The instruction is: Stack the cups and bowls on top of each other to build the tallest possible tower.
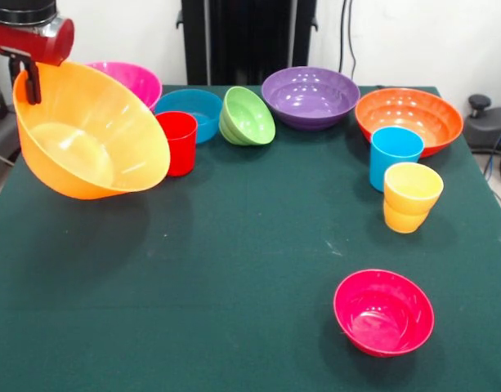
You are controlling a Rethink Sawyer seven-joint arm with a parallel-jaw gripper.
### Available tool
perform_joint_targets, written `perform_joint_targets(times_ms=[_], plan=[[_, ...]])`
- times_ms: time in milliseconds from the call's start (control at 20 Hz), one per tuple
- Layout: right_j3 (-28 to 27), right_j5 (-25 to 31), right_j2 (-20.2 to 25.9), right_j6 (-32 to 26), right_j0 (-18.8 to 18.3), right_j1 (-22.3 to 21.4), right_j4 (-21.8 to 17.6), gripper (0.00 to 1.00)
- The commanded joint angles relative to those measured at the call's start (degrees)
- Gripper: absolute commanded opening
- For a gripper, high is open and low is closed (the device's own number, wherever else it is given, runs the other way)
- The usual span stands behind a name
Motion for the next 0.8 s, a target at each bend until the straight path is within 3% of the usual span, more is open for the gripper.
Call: perform_joint_targets(times_ms=[50,800], plan=[[3.47,1.54,5.75,-20.65,-5.64,0.69,5.62,0.0],[3.69,3.13,6.87,-19.16,-5.38,-0.59,5.03,0.0]])
